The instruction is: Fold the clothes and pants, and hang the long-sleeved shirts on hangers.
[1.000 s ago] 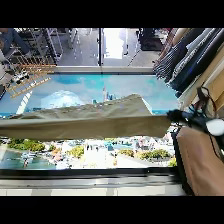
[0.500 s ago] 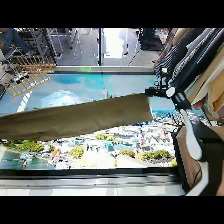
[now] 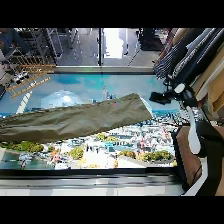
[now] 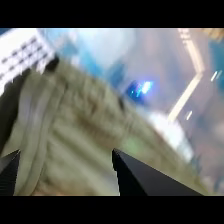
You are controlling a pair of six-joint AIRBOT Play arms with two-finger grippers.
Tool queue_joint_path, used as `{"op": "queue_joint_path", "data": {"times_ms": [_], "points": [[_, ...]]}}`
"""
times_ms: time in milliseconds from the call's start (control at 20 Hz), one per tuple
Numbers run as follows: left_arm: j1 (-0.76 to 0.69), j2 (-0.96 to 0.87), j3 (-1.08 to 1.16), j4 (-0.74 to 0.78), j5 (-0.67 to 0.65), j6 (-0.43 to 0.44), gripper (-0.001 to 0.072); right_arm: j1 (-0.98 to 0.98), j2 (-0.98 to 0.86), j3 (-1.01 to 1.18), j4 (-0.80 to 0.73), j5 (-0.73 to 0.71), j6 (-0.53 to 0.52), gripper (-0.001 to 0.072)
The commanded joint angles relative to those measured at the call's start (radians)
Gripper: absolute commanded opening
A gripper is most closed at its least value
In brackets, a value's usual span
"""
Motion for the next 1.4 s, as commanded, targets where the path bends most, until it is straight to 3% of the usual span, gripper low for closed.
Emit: {"op": "queue_joint_path", "data": {"times_ms": [0, 100, 200, 300, 500, 750, 800, 900, 1000, 1150, 1250, 1350], "points": [[-0.026, 0.020, -0.030, 0.262, -0.203, -0.032, 0.0596, -0.020, 0.078, -0.204, 0.136, 0.207, 0.060, 0.0462], [-0.052, 0.020, -0.084, 0.240, -0.183, -0.045, 0.0597, -0.018, 0.121, -0.344, 0.240, 0.143, 0.061, 0.0470], [-0.076, 0.020, -0.142, 0.162, -0.116, -0.045, 0.0598, -0.016, 0.132, -0.438, 0.322, 0.069, 0.091, 0.0530], [-0.100, 0.020, -0.192, 0.121, -0.018, -0.045, 0.0599, -0.008, 0.132, -0.498, 0.333, -0.008, 0.117, 0.0545], [-0.144, 0.003, -0.234, 0.122, 0.108, -0.045, 0.0599, 0.000, 0.111, -0.536, 0.337, -0.171, 0.145, 0.0547], [-0.164, -0.073, -0.234, 0.121, 0.128, -0.085, 0.0595, 0.019, 0.069, -0.536, 0.415, -0.422, 0.129, 0.0544], [-0.164, -0.086, -0.234, 0.120, 0.135, -0.114, 0.0507, 0.031, 0.065, -0.535, 0.426, -0.484, 0.106, 0.0530], [-0.165, -0.093, -0.234, 0.120, 0.163, -0.142, 0.0230, 0.055, 0.044, -0.500, 0.415, -0.550, 0.079, 0.0502], [-0.165, -0.092, -0.233, 0.077, 0.180, -0.140, 0.0018, 0.064, 0.016, -0.454, 0.409, -0.579, 0.079, 0.0374], [-0.165, -0.092, -0.225, -0.064, 0.180, -0.084, 0.0016, 0.073, 0.002, -0.410, 0.397, -0.602, 0.068, 0.0109], [-0.165, -0.092, -0.204, -0.147, 0.145, -0.035, 0.0015, 0.073, 0.002, -0.380, 0.393, -0.566, -0.001, 0.0013], [-0.165, -0.092, -0.170, -0.159, 0.076, -0.011, 0.0013, 0.072, 0.003, -0.341, 0.385, -0.478, -0.087, 0.0011]]}}
